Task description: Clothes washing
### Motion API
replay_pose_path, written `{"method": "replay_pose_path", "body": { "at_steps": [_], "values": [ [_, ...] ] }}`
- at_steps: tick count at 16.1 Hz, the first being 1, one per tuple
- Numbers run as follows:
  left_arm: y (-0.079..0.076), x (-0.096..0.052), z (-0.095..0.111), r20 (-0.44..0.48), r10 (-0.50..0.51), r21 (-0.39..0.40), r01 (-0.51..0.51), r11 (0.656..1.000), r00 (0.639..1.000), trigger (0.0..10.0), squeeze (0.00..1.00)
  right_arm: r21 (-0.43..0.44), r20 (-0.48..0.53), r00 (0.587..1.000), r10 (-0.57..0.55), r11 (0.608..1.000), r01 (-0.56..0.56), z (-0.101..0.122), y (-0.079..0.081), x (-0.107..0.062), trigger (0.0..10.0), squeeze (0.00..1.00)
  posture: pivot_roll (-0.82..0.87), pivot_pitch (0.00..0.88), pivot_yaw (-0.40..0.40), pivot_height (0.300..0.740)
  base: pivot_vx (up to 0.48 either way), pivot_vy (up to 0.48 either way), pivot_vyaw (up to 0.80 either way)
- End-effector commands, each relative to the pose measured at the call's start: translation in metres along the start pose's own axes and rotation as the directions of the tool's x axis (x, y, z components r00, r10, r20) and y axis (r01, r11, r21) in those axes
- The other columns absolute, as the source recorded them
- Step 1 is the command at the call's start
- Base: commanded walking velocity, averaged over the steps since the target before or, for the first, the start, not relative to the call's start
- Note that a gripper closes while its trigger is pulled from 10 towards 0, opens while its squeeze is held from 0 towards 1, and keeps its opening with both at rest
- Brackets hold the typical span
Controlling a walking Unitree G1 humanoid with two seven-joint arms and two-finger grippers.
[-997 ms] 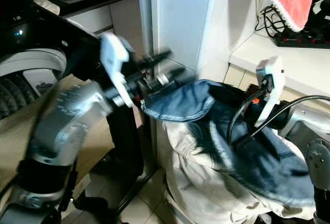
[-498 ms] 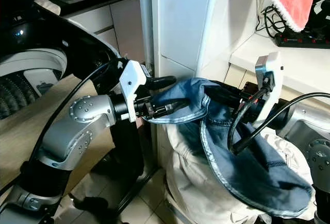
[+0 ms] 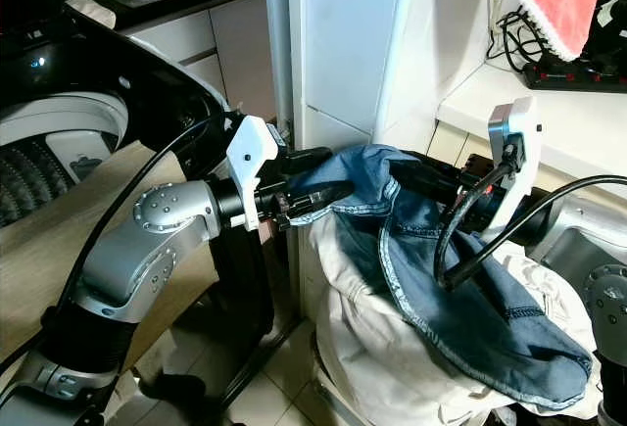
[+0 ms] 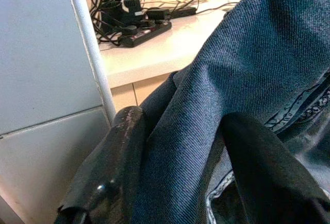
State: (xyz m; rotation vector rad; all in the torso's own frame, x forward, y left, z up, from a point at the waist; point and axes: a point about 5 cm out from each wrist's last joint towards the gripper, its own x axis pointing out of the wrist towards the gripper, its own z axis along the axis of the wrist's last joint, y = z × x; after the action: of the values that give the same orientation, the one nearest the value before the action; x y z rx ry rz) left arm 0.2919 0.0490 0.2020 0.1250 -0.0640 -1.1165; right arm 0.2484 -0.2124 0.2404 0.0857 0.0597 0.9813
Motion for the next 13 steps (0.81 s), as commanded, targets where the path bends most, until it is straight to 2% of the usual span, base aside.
{"method": "replay_pose_path", "body": {
  "at_steps": [1, 13],
  "values": [
    [0.0021, -0.0013, -0.0003, -0.005, 0.005, 0.011, -0.005, 1.000, 1.000, 0.0, 0.00, -0.050, 0.007, 1.000, 0.019, 0.999, -0.019, 0.0088, 0.0051, 0.0034, 0.0, 0.00, -0.12, 0.000, 0.054, 0.740, 0.000, 0.000, 0.00],
    [0.0084, -0.0037, 0.0033, 0.025, 0.021, -0.016, -0.021, 1.000, 0.999, 0.0, 0.00, -0.071, 0.013, 1.000, 0.017, 0.997, -0.016, 0.0110, 0.0064, 0.0082, 0.0, 0.00, -0.12, 0.000, 0.058, 0.740, 0.000, 0.000, 0.00]
  ]
}}
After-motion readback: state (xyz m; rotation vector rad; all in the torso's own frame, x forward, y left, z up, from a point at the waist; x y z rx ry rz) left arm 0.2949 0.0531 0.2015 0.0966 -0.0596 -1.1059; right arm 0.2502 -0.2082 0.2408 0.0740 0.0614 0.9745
